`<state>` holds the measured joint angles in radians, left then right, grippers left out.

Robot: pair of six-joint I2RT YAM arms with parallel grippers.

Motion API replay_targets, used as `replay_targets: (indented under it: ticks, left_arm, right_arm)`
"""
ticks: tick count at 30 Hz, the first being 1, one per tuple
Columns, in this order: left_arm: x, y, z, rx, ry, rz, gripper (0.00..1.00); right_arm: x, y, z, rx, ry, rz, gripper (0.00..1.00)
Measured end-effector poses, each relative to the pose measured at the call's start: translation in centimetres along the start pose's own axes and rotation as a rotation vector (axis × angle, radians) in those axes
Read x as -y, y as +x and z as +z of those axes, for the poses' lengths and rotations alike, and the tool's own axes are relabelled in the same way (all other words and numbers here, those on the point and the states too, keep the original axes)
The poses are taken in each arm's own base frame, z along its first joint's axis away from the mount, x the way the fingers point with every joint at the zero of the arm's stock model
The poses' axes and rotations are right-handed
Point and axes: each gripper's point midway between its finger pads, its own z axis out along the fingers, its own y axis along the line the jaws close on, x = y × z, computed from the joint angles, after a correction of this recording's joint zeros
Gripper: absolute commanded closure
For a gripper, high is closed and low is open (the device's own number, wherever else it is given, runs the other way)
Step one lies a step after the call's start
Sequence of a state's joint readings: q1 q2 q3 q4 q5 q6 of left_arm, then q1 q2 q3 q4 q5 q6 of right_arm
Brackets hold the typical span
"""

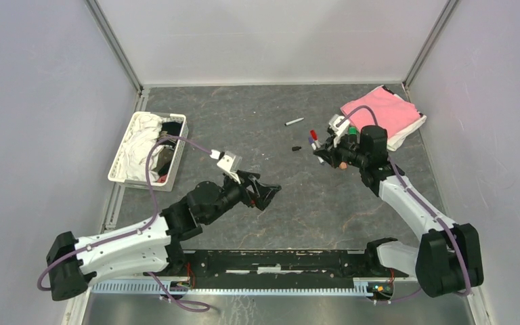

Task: Insert the pens into the pen caps
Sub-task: Place the pen at the center of the board.

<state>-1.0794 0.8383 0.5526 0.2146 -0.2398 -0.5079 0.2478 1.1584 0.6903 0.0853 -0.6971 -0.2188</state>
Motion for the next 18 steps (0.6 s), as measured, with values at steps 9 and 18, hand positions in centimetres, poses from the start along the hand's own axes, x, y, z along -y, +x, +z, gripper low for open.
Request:
replay_targets:
  ticks: [9,18]
  left_arm:
    - [-4.2,5.4,2.6,-0.065,-0.132,0.071,0.01]
    - [-4.4,5.5,4.1,-0.058,-0.155,0.095,0.01]
  right_arm:
    - [10.9,9.7,-3.9,-0.304,0.495,0.155,0.84]
    - [12.5,14.2,-4.6,-0.434,0.481,0.269,0.77]
